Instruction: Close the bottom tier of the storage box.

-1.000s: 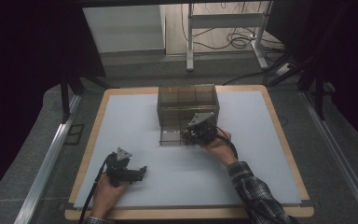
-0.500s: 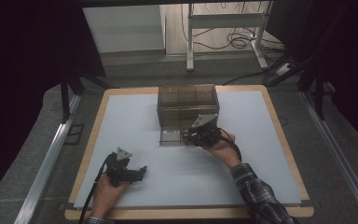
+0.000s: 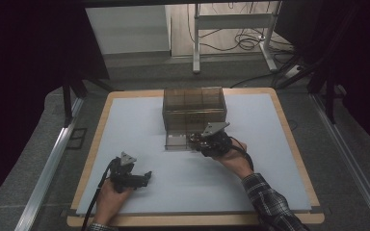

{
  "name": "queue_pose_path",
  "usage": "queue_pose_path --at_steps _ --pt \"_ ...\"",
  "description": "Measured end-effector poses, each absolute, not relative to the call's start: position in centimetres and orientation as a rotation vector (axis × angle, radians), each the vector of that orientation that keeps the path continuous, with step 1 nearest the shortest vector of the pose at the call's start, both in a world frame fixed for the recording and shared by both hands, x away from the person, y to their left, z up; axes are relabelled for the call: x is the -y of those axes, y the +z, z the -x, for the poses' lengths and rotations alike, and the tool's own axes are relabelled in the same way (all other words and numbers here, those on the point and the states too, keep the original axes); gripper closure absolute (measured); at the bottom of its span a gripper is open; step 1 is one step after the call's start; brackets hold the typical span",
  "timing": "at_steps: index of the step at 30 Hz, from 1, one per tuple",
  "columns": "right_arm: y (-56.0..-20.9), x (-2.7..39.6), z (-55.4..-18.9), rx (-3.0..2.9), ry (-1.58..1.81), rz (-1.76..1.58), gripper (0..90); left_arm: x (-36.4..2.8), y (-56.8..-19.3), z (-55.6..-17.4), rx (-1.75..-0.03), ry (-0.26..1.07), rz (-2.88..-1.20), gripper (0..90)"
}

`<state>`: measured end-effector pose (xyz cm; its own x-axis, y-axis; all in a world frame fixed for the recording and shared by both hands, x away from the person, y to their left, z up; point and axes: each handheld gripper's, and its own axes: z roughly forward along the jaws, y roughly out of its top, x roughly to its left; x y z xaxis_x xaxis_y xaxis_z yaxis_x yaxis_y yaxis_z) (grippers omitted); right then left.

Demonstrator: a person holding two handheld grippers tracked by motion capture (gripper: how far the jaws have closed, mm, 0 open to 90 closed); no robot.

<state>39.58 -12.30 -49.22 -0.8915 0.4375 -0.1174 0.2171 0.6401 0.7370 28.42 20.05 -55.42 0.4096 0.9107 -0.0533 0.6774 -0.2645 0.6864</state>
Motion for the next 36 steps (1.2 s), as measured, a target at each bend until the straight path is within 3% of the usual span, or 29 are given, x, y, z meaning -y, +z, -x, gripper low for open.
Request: queue_pose_path --at_steps 36 --pt "-51.9 12.9 -39.0 -2.682 1.004 -0.608 48.7 -20.0 -55.4 -28.4 -1.345 0.472 -2.031 0.6"
